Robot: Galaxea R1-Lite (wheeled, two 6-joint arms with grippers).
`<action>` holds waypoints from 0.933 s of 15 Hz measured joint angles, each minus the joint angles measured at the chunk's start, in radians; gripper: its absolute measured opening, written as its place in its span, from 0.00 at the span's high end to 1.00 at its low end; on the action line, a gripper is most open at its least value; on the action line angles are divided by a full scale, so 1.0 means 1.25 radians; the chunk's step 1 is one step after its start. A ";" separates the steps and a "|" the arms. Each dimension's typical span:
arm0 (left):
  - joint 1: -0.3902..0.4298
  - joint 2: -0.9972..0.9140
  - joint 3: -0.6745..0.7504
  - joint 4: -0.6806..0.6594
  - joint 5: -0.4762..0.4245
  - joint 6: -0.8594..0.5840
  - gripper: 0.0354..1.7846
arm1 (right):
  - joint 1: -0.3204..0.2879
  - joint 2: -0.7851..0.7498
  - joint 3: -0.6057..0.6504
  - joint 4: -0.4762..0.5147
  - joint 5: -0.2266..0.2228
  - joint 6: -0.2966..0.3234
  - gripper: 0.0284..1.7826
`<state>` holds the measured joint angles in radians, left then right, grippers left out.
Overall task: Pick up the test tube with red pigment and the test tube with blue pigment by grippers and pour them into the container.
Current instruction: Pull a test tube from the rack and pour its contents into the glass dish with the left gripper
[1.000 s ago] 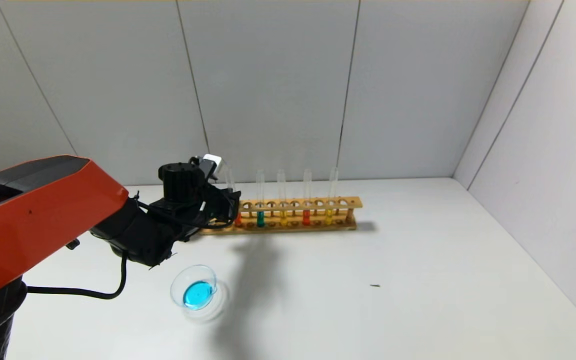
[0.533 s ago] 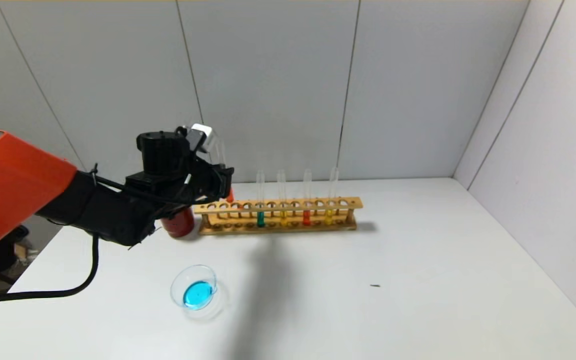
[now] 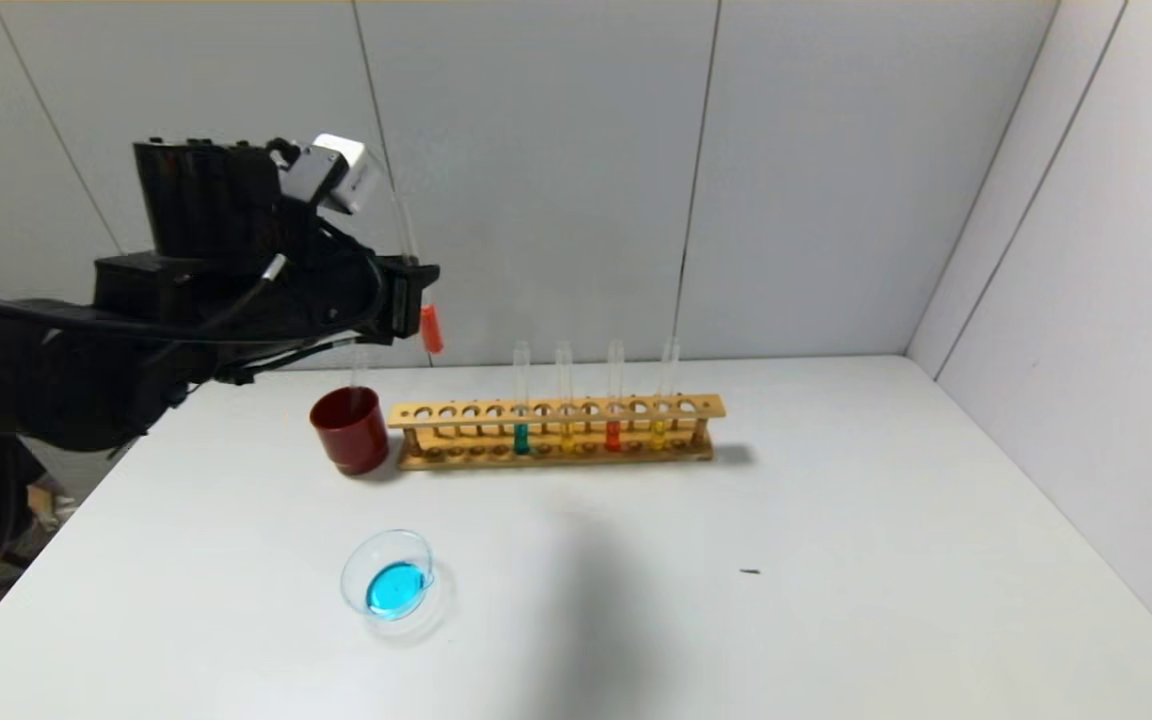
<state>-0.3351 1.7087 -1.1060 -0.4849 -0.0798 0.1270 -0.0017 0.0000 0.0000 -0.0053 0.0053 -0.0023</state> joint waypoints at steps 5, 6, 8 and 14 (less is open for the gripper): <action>0.005 -0.234 0.138 0.188 -0.006 0.077 0.84 | 0.000 0.000 0.000 0.000 0.000 0.000 0.02; 0.014 -0.270 0.187 0.196 -0.007 0.107 0.84 | 0.000 0.000 0.000 0.000 0.000 0.000 0.02; 0.042 -0.328 0.279 0.201 -0.017 0.180 0.84 | 0.000 0.000 0.000 0.000 0.000 0.000 0.02; 0.171 -0.346 0.395 0.196 -0.034 0.460 0.84 | 0.000 0.000 0.000 0.000 0.000 0.000 0.02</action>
<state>-0.1217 1.2766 -0.6119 -0.2394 -0.1221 0.7017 -0.0017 0.0000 0.0000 -0.0057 0.0053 -0.0028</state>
